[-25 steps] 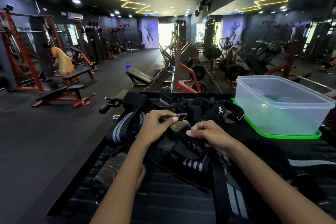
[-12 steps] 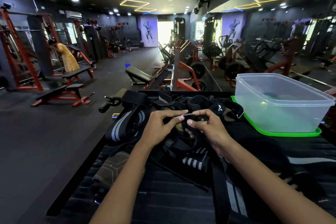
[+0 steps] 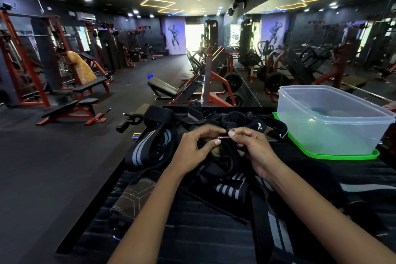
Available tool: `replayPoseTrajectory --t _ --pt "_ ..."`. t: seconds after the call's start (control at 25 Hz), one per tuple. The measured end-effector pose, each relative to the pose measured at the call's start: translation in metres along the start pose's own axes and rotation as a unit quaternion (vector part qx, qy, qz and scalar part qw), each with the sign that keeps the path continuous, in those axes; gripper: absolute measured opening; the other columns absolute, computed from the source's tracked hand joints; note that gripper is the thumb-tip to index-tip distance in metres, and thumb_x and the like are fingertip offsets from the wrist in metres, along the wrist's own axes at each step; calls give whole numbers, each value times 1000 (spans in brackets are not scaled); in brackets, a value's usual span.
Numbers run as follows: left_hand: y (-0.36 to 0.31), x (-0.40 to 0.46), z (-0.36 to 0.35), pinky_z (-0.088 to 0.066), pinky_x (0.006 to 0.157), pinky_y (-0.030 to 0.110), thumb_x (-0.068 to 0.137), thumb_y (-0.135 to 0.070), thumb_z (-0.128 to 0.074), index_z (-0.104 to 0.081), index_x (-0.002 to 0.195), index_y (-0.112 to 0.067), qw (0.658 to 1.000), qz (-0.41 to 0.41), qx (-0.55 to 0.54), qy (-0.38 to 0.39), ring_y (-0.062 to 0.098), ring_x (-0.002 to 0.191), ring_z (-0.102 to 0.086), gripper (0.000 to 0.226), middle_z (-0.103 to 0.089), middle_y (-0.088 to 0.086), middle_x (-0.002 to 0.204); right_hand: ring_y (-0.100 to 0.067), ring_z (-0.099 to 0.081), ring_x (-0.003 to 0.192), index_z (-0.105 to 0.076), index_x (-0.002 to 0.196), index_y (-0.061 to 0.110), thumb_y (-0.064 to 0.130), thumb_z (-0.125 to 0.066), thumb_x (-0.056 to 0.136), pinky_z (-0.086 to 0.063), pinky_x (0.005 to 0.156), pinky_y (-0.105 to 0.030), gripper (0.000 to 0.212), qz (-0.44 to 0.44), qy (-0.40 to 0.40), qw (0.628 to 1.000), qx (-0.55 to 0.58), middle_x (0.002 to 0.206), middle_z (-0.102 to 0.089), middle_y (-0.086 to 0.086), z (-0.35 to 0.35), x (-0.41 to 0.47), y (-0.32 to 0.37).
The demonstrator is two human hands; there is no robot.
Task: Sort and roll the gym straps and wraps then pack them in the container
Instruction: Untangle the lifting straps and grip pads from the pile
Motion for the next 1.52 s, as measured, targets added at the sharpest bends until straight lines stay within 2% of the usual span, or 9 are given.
replayPoseTrajectory --t 0.12,0.28,0.44,0.6,0.72,0.8,0.92,1.04,1.52 --pt "-1 1 -1 -45 86 15 90 -7 -64 -61 95 -15 1000 -6 27 4 1 97 -65 10 -68 -14 92 2 -57 63 -64 84 20 11 -57 93 -42 61 -19 15 85 -54 992 80 68 -62 15 17 0 25" --pt "6 0 3 -47 83 17 90 -7 -62 -59 90 -20 999 5 43 -8 7 92 -65 14 -68 -11 88 -3 -49 51 -60 92 14 15 -57 89 -37 42 -14 4 159 -22 971 177 68 -54 5 26 -4 52" --pt "18 -2 11 -47 78 16 86 -3 -64 -63 87 -16 997 26 69 -24 8 83 -65 12 -69 -8 84 -11 -70 70 -61 85 14 19 -55 85 -54 60 -15 7 172 32 957 230 78 -69 -1 19 -9 68" --pt "21 -3 10 -43 75 7 87 -3 -65 -65 86 -24 996 54 70 7 -4 78 -62 21 -67 -14 86 -14 -66 58 -64 82 5 39 -49 90 -52 52 -17 38 104 33 982 153 70 -69 -8 21 -9 64" --pt "21 -3 8 -44 81 10 86 -1 -63 -69 89 -31 996 52 66 25 -5 86 -63 31 -68 -21 92 -13 -62 47 -62 89 6 19 -62 90 -46 41 -16 13 -21 32 999 -7 72 -65 -9 24 -5 39" --pt "22 -2 7 -45 89 12 86 1 -63 -73 93 -28 997 46 55 31 -2 98 -64 32 -70 -19 100 -19 -65 53 -60 98 9 15 -70 86 -49 43 -21 17 -77 67 991 -85 82 -66 -11 21 -5 21" --pt "24 1 6 -44 97 15 85 0 -65 -75 101 -17 997 39 65 30 -2 107 -61 25 -70 -13 108 -17 -65 63 -59 88 14 45 -70 82 -49 58 -27 33 -86 98 975 -179 77 -69 -7 10 -6 7" --pt "25 0 4 -42 97 13 86 -1 -64 -75 104 -15 996 34 70 33 -1 109 -61 25 -70 -10 111 -18 -63 60 -65 82 4 48 -72 74 -50 59 -26 46 -73 67 984 -149 73 -67 -15 7 -2 1" --pt "34 -1 1 -41 94 8 84 11 -58 -74 107 -10 992 74 90 47 7 108 -62 34 -71 2 113 -13 -55 49 -55 73 1 16 -64 83 -50 52 -24 21 -19 148 987 54 57 -59 -6 -21 -18 19"
Point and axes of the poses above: each hand's wrist, its own x-axis towards the middle knuckle, its own z-axis out of the back of the hand, y = z × x, the point moved 7 cm from there along x, towards the middle knuckle
